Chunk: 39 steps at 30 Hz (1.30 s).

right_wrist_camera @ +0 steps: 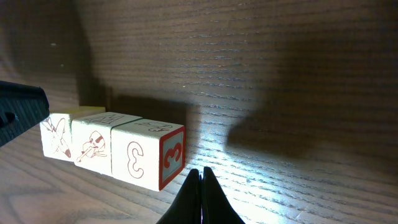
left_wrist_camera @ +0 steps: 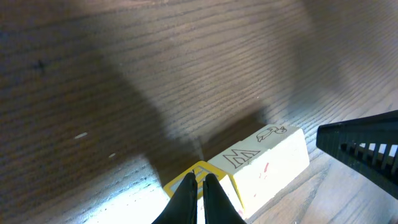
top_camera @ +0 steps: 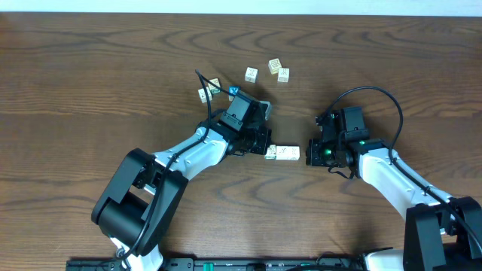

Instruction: Lift 3 blocks

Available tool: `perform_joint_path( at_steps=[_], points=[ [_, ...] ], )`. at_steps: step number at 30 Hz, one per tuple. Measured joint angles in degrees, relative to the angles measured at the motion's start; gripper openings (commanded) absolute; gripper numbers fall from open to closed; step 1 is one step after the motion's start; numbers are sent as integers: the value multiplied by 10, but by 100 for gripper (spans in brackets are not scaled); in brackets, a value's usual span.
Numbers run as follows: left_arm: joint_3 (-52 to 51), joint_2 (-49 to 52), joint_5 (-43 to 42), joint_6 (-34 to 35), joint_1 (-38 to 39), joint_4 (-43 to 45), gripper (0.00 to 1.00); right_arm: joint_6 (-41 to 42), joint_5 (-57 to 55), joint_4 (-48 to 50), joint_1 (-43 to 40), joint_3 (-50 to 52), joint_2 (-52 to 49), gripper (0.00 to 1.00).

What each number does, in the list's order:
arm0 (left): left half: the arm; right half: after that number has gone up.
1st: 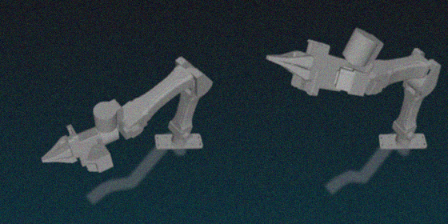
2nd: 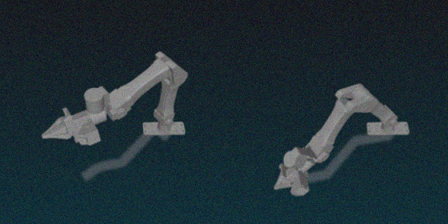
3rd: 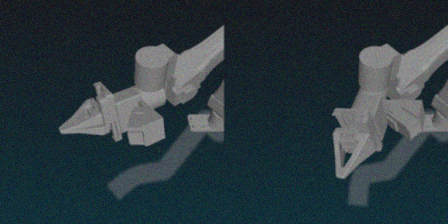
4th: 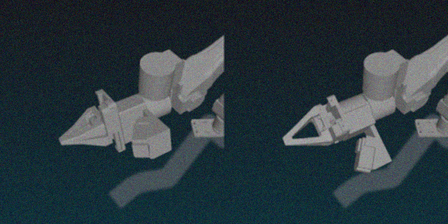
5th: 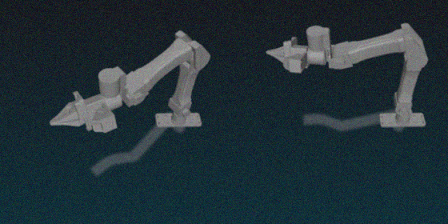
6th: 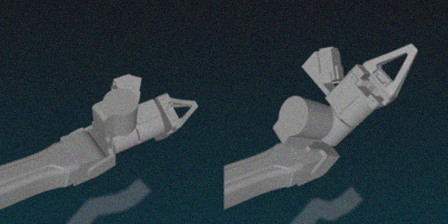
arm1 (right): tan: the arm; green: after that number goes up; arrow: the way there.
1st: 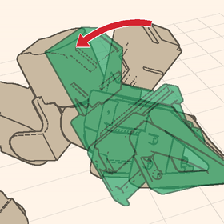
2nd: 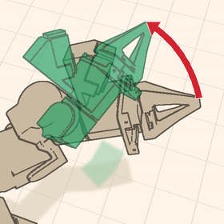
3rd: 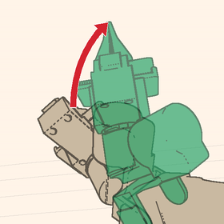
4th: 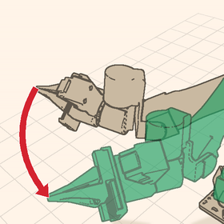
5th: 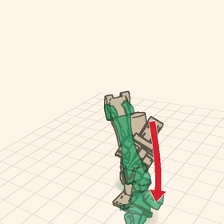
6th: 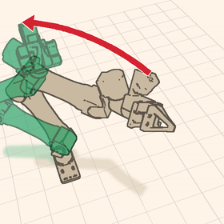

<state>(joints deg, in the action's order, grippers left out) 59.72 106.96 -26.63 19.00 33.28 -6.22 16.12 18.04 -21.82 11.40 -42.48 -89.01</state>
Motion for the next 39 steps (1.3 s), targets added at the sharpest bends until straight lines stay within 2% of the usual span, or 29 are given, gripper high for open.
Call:
perform_joint_path(
  at_steps=[24, 28, 39],
  points=[
    [0, 0, 0, 0, 0, 23, 7, 0, 0, 0, 0, 0, 0, 1],
    [0, 0, 26, 0, -1, 20, 7, 0, 0, -2, 0, 0, 0, 1],
    [2, 0, 72, 0, -49, -51, 7, 0, -10, -8, 0, 0, 0, 1]
  ],
)
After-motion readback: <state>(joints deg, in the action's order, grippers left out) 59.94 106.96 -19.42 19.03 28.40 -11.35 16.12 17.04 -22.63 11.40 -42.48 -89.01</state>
